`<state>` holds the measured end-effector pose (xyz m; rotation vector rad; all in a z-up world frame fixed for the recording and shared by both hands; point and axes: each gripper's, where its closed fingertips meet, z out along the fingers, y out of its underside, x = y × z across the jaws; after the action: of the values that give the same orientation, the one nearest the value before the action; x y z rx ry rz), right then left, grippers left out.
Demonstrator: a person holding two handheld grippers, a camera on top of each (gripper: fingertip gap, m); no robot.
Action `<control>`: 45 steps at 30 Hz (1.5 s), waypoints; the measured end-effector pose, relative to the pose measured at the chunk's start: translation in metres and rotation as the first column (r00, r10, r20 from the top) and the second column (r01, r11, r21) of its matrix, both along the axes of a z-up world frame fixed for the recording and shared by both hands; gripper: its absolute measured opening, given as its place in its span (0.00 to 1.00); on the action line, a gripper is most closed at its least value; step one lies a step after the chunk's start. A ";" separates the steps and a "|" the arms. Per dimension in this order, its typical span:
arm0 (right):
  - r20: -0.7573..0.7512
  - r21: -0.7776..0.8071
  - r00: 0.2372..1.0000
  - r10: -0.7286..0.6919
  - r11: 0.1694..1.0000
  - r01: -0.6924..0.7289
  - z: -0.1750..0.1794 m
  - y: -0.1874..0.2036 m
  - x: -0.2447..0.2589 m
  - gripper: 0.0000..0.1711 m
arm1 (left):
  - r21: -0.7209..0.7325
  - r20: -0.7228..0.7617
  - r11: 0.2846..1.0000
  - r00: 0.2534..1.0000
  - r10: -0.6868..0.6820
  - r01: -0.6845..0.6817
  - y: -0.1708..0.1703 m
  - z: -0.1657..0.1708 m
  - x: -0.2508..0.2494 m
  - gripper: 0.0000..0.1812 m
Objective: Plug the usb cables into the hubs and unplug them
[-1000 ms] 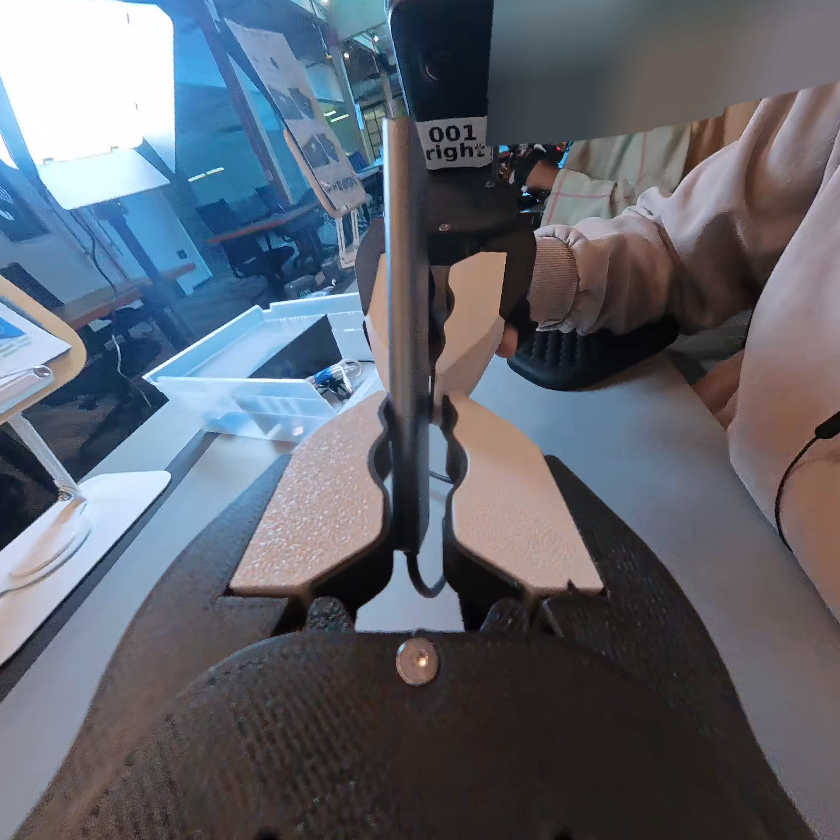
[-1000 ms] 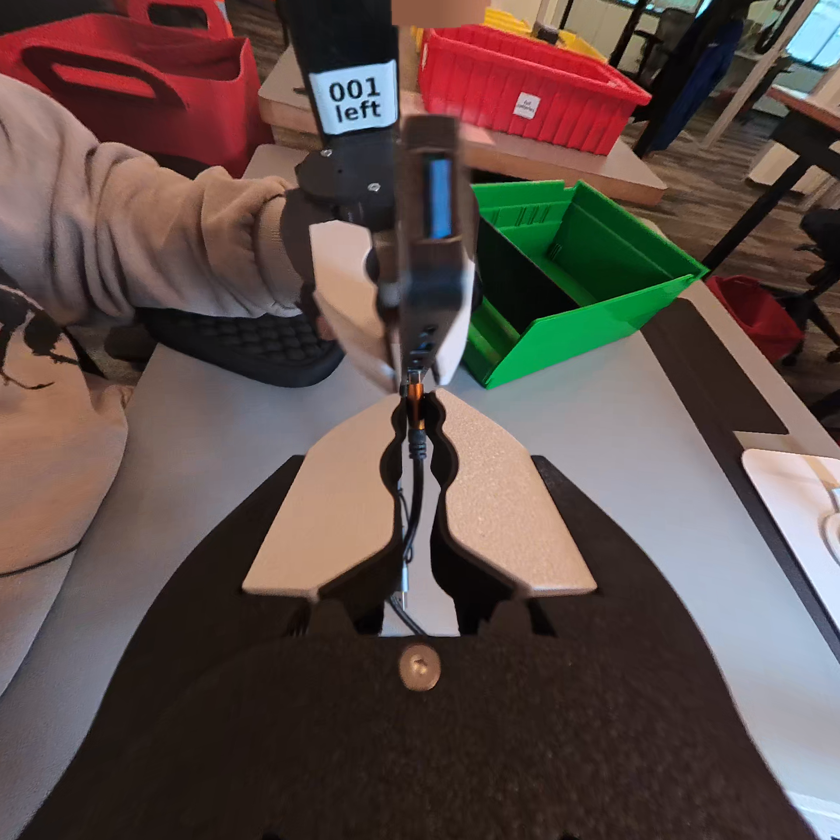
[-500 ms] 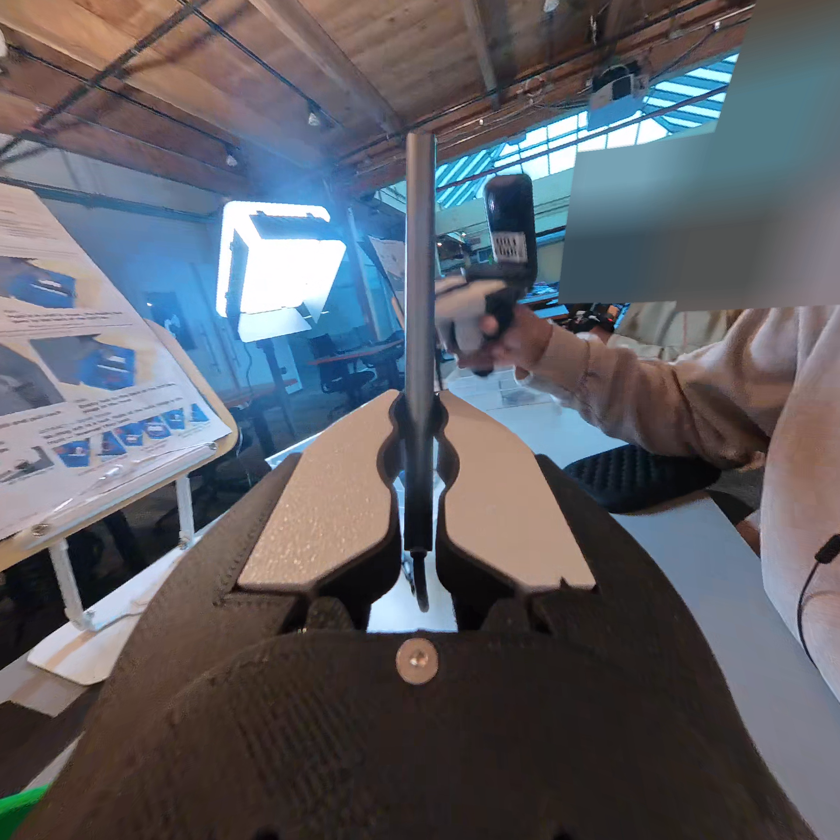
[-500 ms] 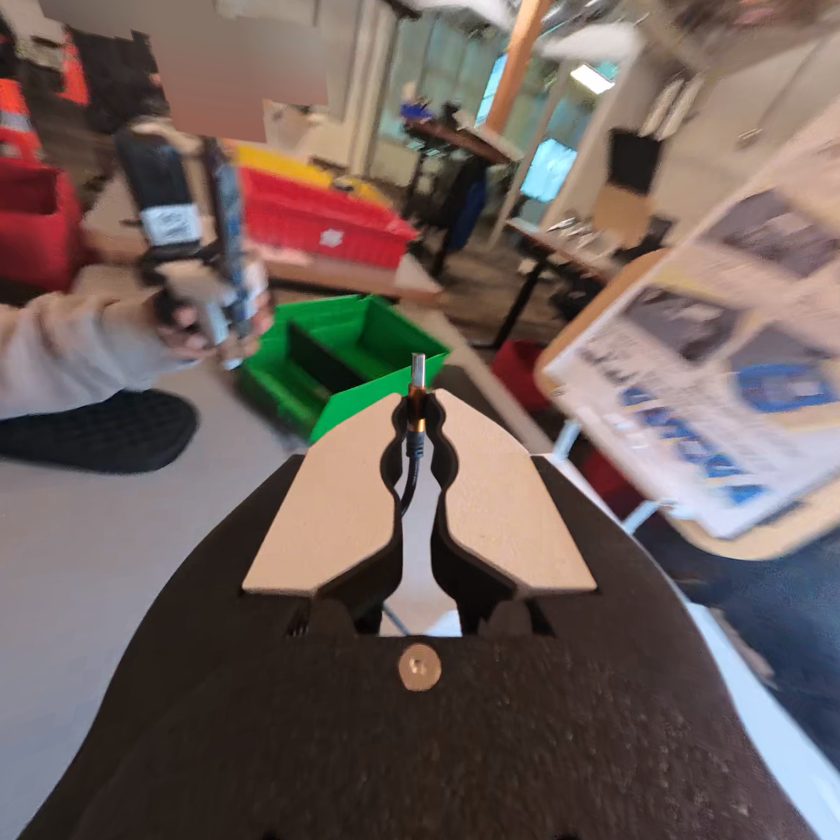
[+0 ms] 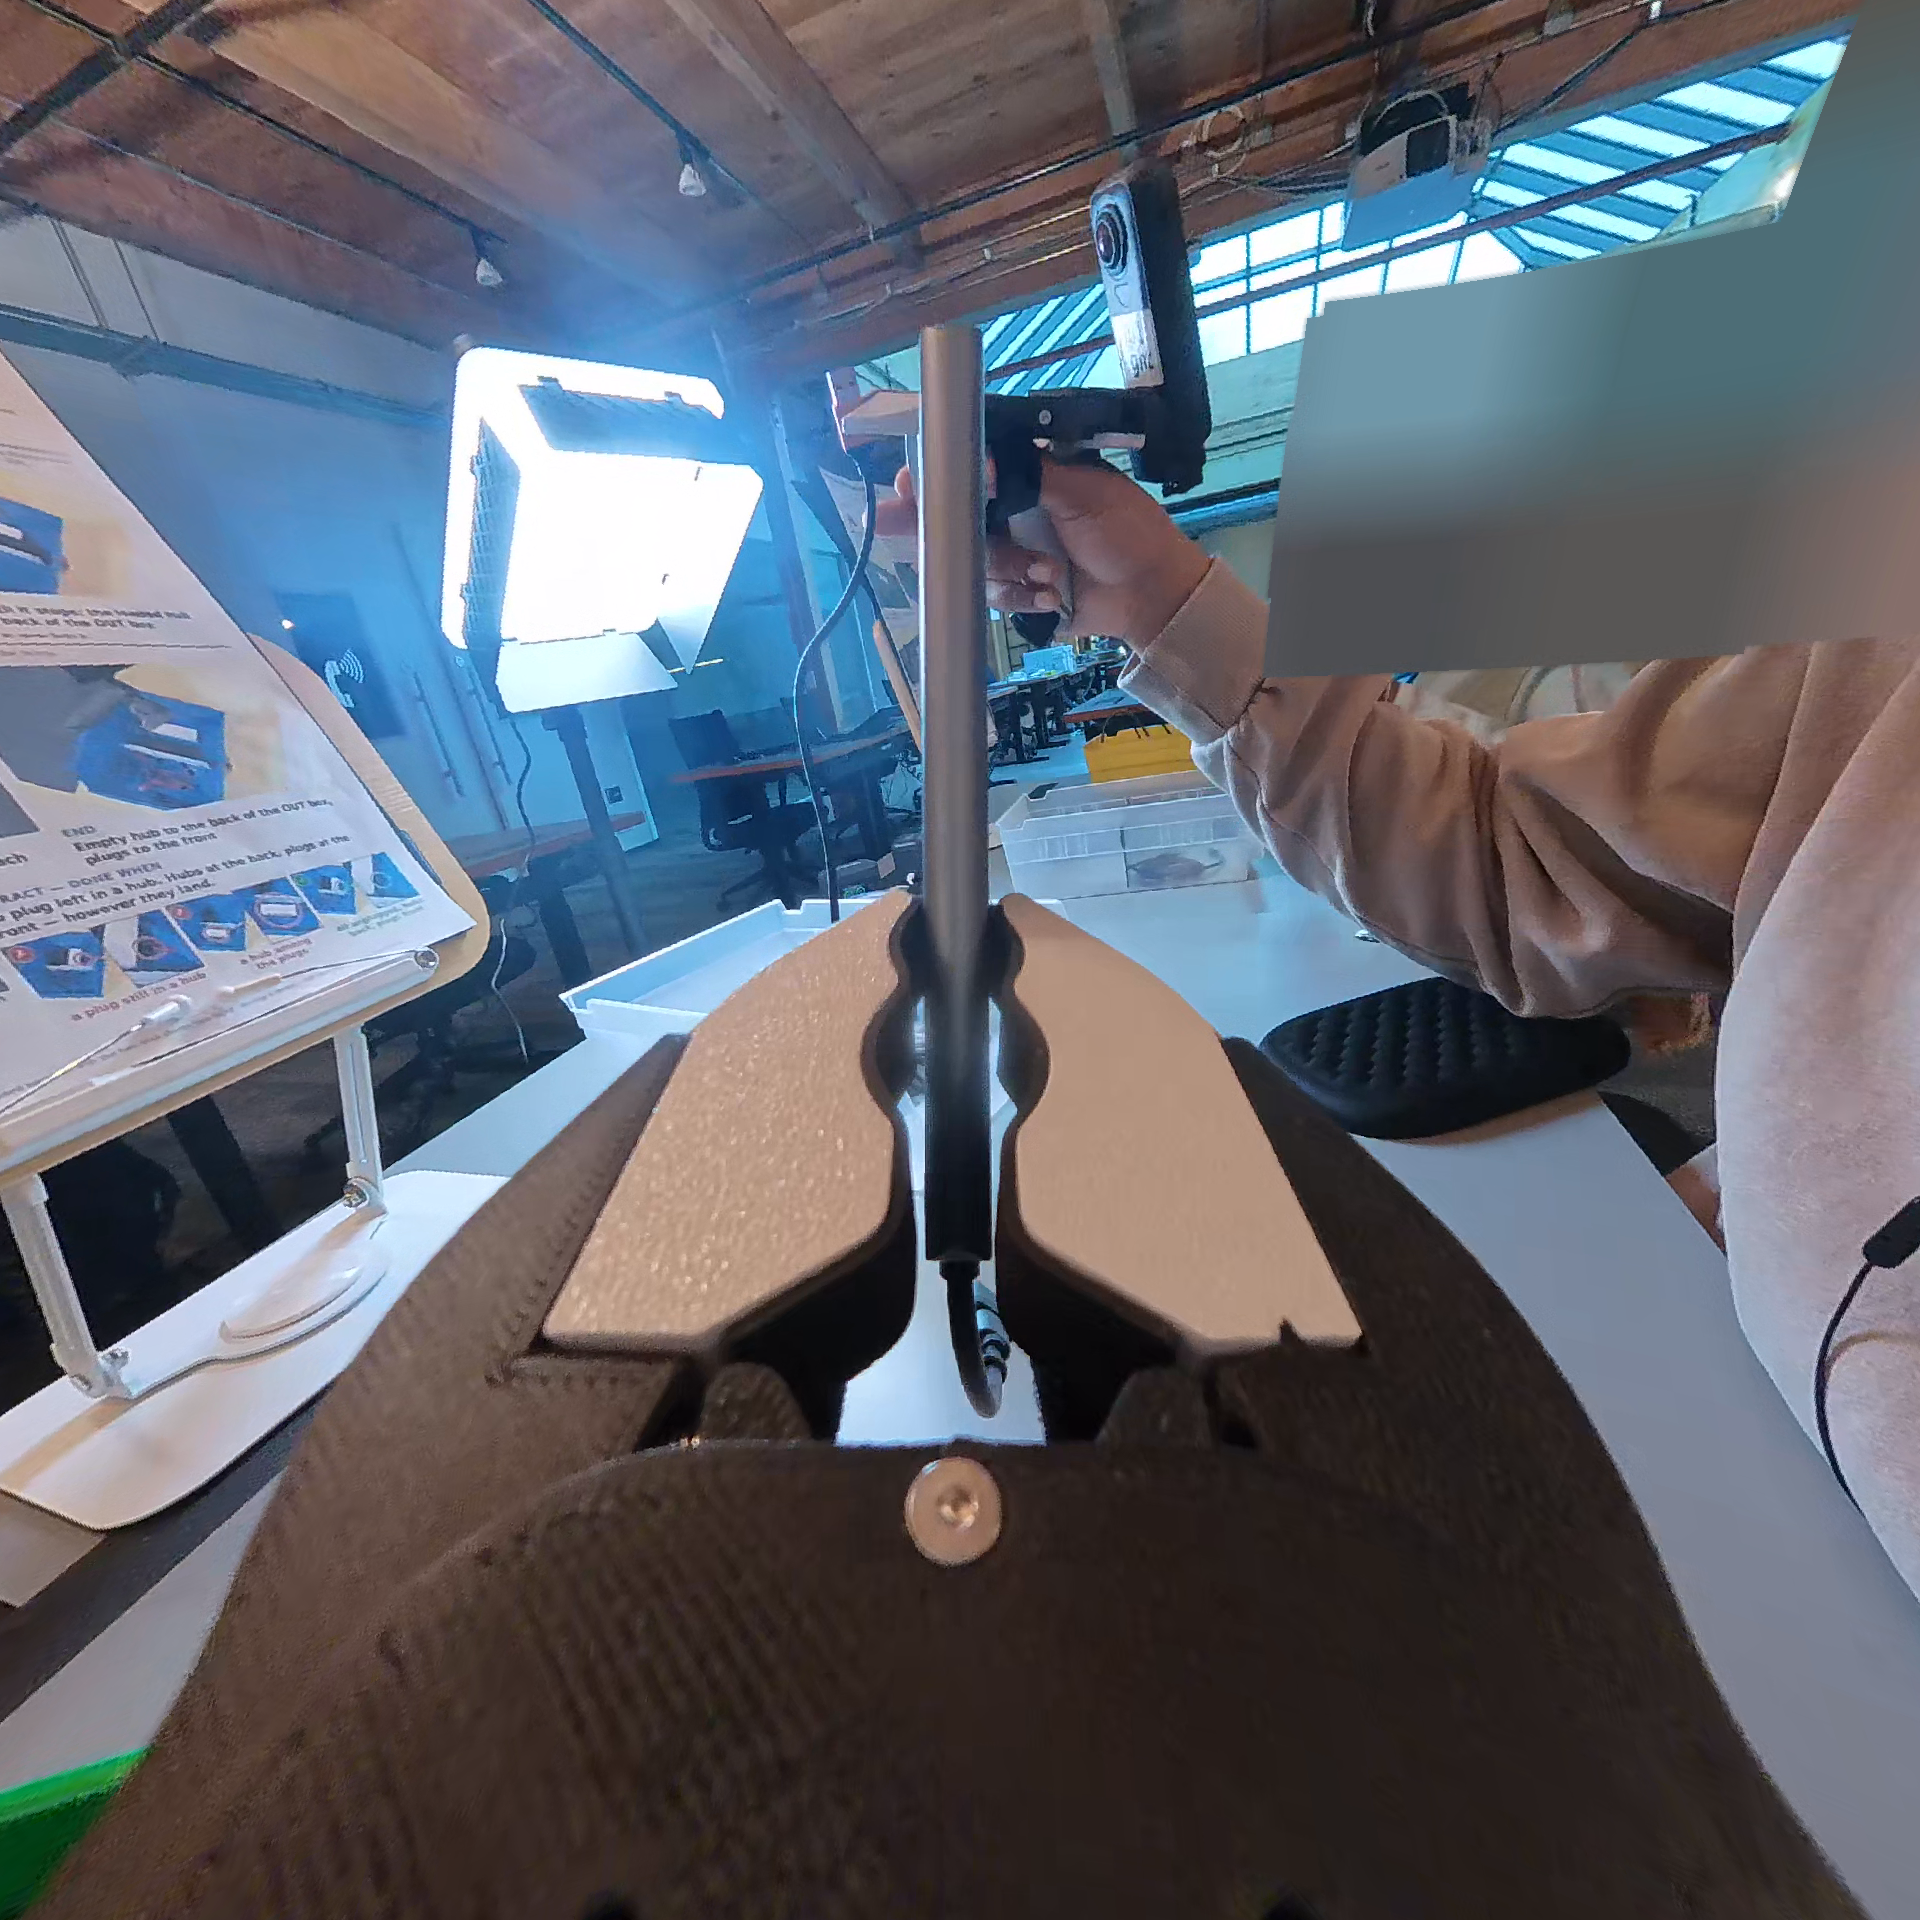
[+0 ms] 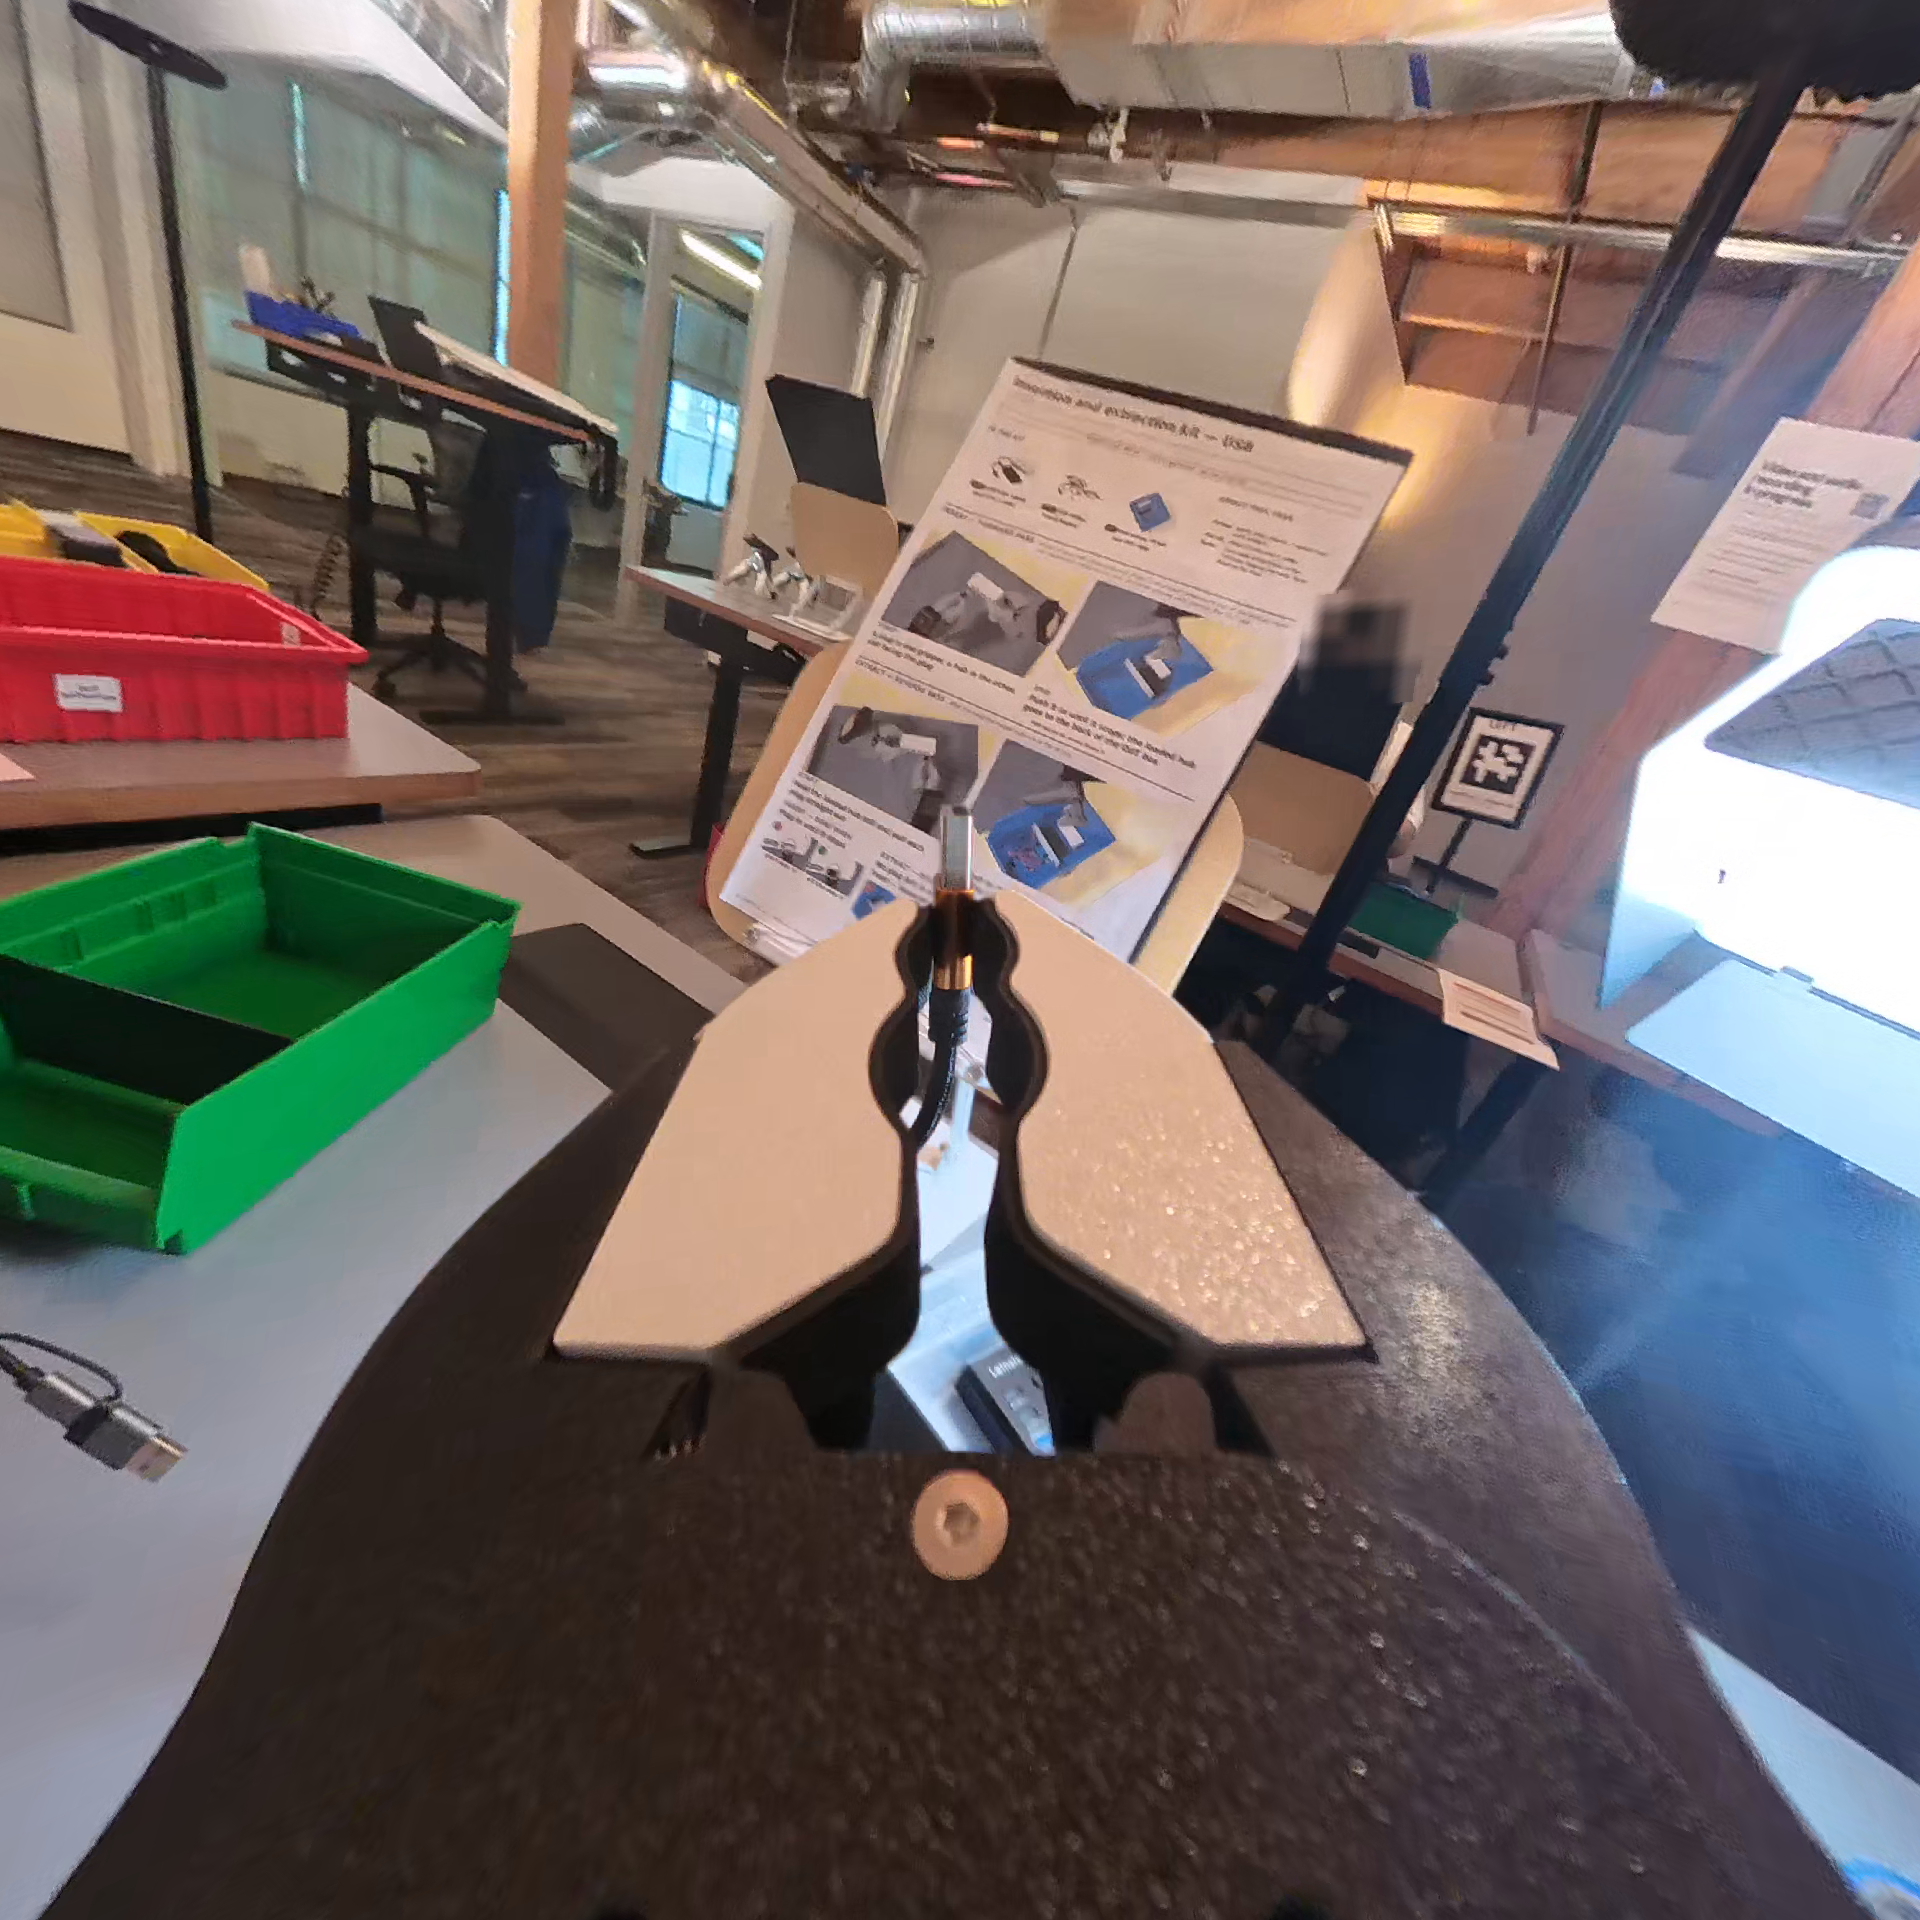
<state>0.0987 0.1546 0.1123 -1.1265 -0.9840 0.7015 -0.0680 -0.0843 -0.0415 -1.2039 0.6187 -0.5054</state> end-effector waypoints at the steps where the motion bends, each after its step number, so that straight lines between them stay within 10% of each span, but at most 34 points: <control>1: 0.019 0.004 1.000 -0.023 1.000 0.023 -0.003 0.005 0.002 0.04 | -0.004 -0.004 1.000 1.000 -0.003 0.003 0.001 -0.001 0.001 0.06; 13: 0.091 0.004 0.968 -0.233 0.972 0.234 -0.027 0.052 0.040 0.04 | -0.020 -0.021 1.000 1.000 -0.018 0.018 0.004 -0.009 0.009 0.06; 21: 0.364 -0.182 0.931 -0.012 0.980 0.083 -0.143 0.053 -0.021 0.04 | -0.020 -0.026 1.000 0.999 -0.020 0.019 0.004 -0.010 0.012 0.06; 28: 0.716 -0.260 0.688 0.116 0.959 0.109 -0.263 0.044 -0.032 0.14 | -0.036 0.004 0.999 1.000 -0.007 0.007 0.006 -0.009 0.007 0.06; 38: 0.477 -0.086 0.877 -0.064 0.989 0.119 -0.178 0.031 -0.033 0.29 | -0.055 0.093 0.997 0.994 -0.049 0.055 0.008 -0.008 0.011 0.06; 45: 0.648 -0.106 0.751 0.126 0.992 -0.074 -0.217 -0.020 -0.060 0.28 | -0.068 0.075 0.995 0.995 -0.067 0.072 0.010 -0.013 0.022 0.06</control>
<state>0.0385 0.1344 -0.1047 -1.4348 -1.6380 0.4198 -0.0459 -0.0745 -0.0544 -1.2279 0.5862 -0.6313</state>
